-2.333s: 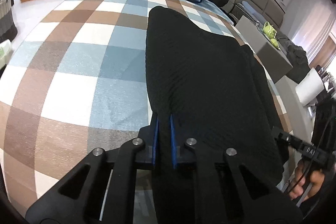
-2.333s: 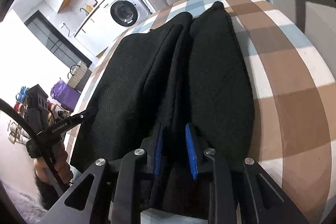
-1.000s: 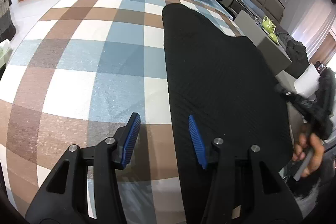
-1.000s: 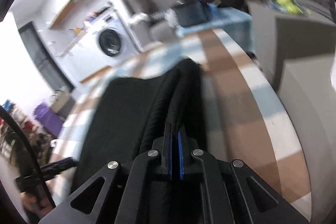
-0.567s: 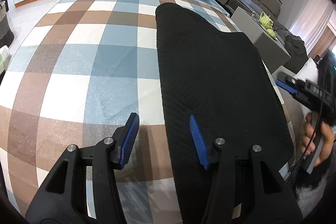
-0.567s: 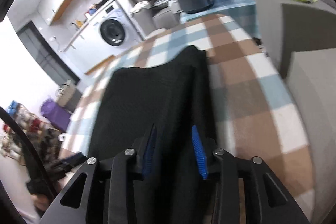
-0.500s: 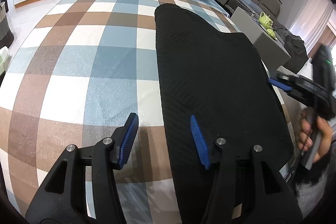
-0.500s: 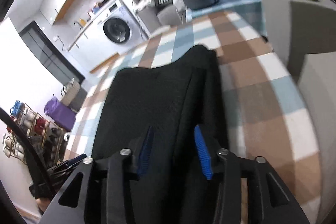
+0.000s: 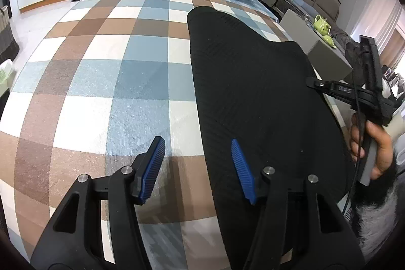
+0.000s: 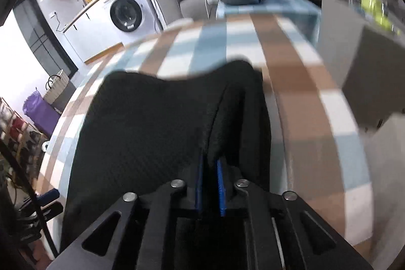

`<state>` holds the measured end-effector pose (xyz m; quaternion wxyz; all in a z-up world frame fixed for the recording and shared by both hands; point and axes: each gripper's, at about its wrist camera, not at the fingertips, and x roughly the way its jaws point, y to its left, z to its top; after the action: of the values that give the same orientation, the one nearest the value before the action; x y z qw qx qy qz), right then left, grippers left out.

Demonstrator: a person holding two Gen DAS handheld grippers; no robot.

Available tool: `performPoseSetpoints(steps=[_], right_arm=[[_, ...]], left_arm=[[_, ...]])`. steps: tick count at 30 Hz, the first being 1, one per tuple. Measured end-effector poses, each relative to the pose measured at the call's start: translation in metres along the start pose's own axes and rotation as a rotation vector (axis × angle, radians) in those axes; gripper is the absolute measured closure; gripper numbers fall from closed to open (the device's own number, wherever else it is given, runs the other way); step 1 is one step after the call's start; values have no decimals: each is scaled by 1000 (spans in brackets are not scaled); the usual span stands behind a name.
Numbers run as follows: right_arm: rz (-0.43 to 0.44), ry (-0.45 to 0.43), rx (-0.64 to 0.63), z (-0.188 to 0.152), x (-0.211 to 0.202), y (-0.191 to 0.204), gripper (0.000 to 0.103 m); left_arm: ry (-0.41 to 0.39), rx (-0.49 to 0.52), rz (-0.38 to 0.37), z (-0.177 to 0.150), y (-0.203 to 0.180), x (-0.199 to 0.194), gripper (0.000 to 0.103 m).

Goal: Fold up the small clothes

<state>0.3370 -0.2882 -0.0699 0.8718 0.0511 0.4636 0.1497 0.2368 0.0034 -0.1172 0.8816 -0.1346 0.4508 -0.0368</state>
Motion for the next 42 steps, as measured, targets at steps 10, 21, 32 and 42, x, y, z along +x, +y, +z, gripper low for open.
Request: performPoseSetpoints(steps=[10, 21, 32, 42], right_arm=[[247, 51, 91, -91, -54, -1, 75], [125, 26, 64, -113, -71, 11, 88], [127, 5, 36, -157, -112, 2, 59], [137, 22, 137, -156, -95, -9, 49]], left_arm=[[18, 12, -34, -10, -7, -2, 51], [34, 42, -54, -28, -16, -13, 50], [85, 248, -54, -77, -51, -25, 43], [109, 162, -112, -67, -45, -16, 41]])
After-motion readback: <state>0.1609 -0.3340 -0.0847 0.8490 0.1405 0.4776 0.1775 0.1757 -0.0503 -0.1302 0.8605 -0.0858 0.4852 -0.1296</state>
